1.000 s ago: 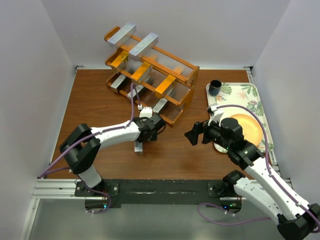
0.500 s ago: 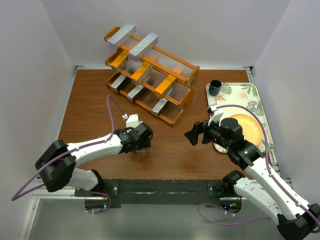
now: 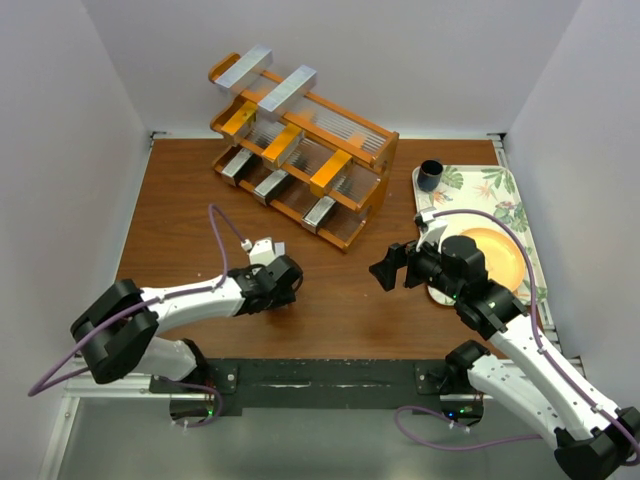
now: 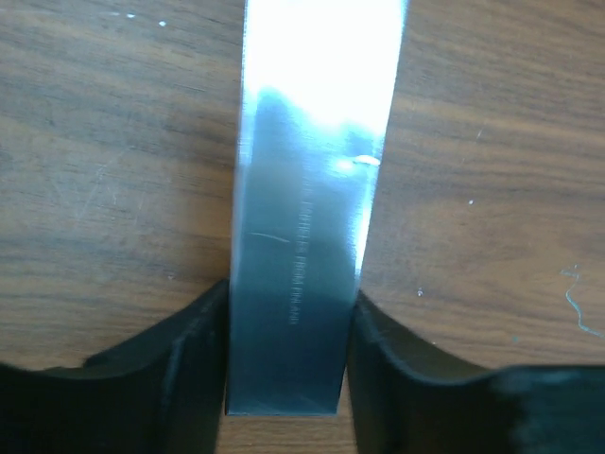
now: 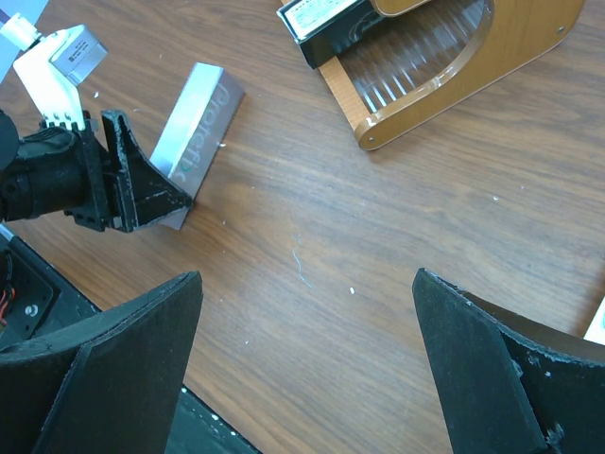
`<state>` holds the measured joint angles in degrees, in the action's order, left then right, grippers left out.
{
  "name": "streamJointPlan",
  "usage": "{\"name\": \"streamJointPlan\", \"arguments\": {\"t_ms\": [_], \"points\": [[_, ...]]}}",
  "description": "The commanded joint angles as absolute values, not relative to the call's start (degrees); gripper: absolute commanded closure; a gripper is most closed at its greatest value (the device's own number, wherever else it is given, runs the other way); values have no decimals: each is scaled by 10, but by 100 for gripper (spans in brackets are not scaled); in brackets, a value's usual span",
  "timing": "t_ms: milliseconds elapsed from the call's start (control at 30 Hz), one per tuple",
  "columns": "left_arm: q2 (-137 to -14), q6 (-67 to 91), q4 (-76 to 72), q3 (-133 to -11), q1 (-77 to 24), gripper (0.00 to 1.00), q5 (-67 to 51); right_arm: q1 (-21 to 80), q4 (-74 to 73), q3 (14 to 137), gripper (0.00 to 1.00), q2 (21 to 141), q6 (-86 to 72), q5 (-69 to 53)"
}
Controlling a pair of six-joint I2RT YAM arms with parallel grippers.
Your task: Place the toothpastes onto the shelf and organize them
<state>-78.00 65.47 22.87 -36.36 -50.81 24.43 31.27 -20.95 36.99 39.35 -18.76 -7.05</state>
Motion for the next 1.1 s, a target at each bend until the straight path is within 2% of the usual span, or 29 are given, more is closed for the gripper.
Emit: {"name": "streamJointPlan", "arguments": {"t_ms": [0, 133, 233, 367, 567, 767, 933, 1067], "points": [[-786, 668, 246, -388, -521, 56, 266, 314, -194, 370, 2, 394, -180, -69], [-771, 660, 320, -419, -538, 69, 300, 314, -194, 370, 2, 394, -180, -69], [-747, 646, 364, -442, -548, 75, 327, 314, -194, 370, 2, 394, -180, -68], [-709, 605, 411, -484, -553, 78, 359, 314, -195, 370, 2, 394, -180, -66], [-673, 421, 454, -582, -558, 79, 434, 314, -197, 372, 2, 392, -180, -61], [-664, 154, 397, -671, -558, 79, 496, 314, -200, 370, 2, 383, -180, -55], [-677, -109, 238, -700, -558, 82, 513, 314, -200, 371, 2, 383, -180, -55], [-713, -242, 144, -734, -555, 82, 513, 314, -200, 370, 2, 381, -180, -58]]}}
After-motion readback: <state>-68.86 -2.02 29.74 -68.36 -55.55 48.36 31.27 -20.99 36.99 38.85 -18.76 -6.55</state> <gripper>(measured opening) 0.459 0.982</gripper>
